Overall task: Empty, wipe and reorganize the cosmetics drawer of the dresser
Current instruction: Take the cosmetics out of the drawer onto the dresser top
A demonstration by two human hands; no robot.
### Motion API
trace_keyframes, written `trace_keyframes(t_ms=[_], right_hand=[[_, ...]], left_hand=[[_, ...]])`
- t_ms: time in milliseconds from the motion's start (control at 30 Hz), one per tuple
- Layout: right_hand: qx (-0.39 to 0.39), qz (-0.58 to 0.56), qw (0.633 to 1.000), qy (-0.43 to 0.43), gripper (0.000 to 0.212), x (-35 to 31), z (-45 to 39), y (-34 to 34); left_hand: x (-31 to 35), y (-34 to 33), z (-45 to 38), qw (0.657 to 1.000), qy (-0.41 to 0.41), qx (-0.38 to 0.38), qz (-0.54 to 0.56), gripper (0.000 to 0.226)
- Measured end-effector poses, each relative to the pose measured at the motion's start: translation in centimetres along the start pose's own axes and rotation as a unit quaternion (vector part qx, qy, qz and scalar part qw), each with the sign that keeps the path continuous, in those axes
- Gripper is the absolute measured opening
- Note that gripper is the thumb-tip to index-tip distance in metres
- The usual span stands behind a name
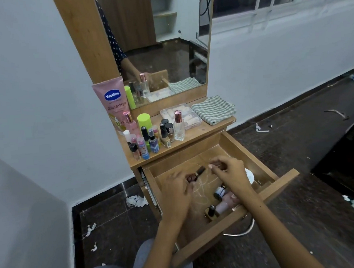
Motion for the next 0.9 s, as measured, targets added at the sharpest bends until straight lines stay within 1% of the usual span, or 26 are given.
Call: trace_keyframes(t_ms=[67,100,167,233,300,367,500,667,733,833,900], right_hand=[[-0.027,-0.052,0.998,0.007,0.009,-0.8,0.2,-0.6],[-0.048,-0.094,0.994,0.005,0.015,-1.5,0.4,-1.2],[-0.092,-0.173,0.981,0.009,0.027,-3.5,0.9,-2.6],[-0.114,-0.211,0.970,0.027,0.031,-5.4,1.0,-3.6],[-0.134,-0.255,0.957,0.018,0.028,-6.6,0.8,-4.3],[-0.149,-0.285,0.947,0.004,0.022,-7.4,0.3,-4.9],[-0.151,-0.273,0.950,0.013,0.011,-8.4,-0.6,-5.9],[-0.163,-0.232,0.957,0.069,0.022,-10.9,-0.6,-7.6],[-0.160,-0.222,0.959,0.076,0.027,-11.5,-0.4,-8.1],[-0.134,-0.179,0.971,0.081,0.021,-10.8,-0.2,-7.3],[-0.116,-0.142,0.980,0.080,0.016,-9.6,0.2,-6.3]], left_hand=[[-0.6,2.1,-0.1,0.983,0.043,0.099,0.150,0.020],[-0.7,2.8,-0.1,0.971,0.049,0.128,0.194,0.022],[-0.4,3.7,0.0,0.956,0.055,0.151,0.246,0.024],[-0.6,4.6,0.1,0.945,0.058,0.175,0.272,0.024],[-1.0,5.4,0.2,0.944,0.040,0.196,0.263,0.024],[-1.2,5.9,0.2,0.948,0.021,0.201,0.246,0.026],[-1.5,6.7,0.7,0.956,0.004,0.214,0.200,0.032],[-2.8,9.1,1.2,0.965,-0.005,0.227,0.135,0.032],[-4.1,10.5,1.6,0.957,0.028,0.261,0.120,0.030],[-7.4,12.7,2.0,0.920,0.129,0.336,0.153,0.024],[-9.5,13.3,1.3,0.910,0.167,0.341,0.165,0.023]])
Point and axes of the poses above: each hand's wrist, its own z-axis away from the middle knuckle, its own y-axis out of the back of the hand, x = y × z, the point moved 7 cm from there along -z, towards the middle knuckle, and after that the axes turned 3 degrees about -y, right-handed, at the moved point
